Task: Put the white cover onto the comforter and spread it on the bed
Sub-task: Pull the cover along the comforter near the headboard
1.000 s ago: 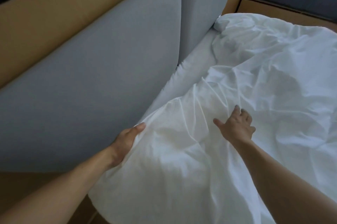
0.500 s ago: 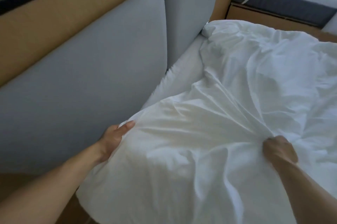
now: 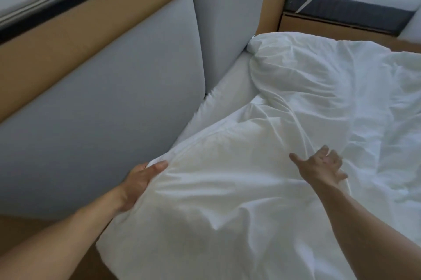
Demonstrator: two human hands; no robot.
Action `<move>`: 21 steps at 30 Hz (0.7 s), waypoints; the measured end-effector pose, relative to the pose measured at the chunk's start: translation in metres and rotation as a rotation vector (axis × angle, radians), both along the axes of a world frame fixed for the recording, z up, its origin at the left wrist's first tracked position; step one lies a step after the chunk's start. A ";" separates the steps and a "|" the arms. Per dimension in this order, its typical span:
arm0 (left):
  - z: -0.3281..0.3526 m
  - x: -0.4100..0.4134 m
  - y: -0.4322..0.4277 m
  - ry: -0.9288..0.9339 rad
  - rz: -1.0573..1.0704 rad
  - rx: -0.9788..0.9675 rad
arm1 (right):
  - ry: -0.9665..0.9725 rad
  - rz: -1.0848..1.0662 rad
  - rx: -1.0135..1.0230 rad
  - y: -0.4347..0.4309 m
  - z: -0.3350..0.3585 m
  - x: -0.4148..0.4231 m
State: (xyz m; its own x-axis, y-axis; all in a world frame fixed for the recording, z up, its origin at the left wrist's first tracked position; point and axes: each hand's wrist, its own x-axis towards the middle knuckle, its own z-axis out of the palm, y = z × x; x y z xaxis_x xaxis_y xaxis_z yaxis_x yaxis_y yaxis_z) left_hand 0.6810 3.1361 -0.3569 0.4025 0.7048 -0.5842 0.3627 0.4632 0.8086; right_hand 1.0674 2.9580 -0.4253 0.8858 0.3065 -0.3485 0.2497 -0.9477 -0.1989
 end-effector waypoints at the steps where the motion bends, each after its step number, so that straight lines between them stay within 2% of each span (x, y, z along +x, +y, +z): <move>1: 0.001 0.000 0.000 -0.020 -0.017 -0.005 | 0.012 -0.010 -0.009 0.002 -0.005 0.002; 5: -0.003 -0.003 0.002 -0.038 -0.034 -0.021 | 0.027 0.076 0.049 0.011 -0.022 0.011; 10: -0.008 -0.005 0.005 -0.031 -0.089 -0.059 | 0.112 0.046 0.154 0.029 -0.029 0.013; 13: -0.009 -0.005 0.009 0.031 -0.103 -0.051 | 0.075 0.041 0.261 0.038 -0.025 0.012; 17: -0.011 -0.005 0.012 0.107 -0.077 -0.051 | 0.036 -0.038 0.595 0.034 0.000 0.008; 21: -0.014 0.003 0.009 0.130 -0.040 -0.026 | -0.134 -0.300 1.028 -0.008 0.031 0.019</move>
State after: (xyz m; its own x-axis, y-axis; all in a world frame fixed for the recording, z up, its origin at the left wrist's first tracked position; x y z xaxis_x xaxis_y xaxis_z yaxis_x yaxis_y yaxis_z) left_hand 0.6839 3.1449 -0.3710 0.3497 0.6734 -0.6513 0.4821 0.4667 0.7415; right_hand 1.0866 2.9495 -0.3943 0.9853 0.1609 0.0569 0.1134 -0.3683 -0.9228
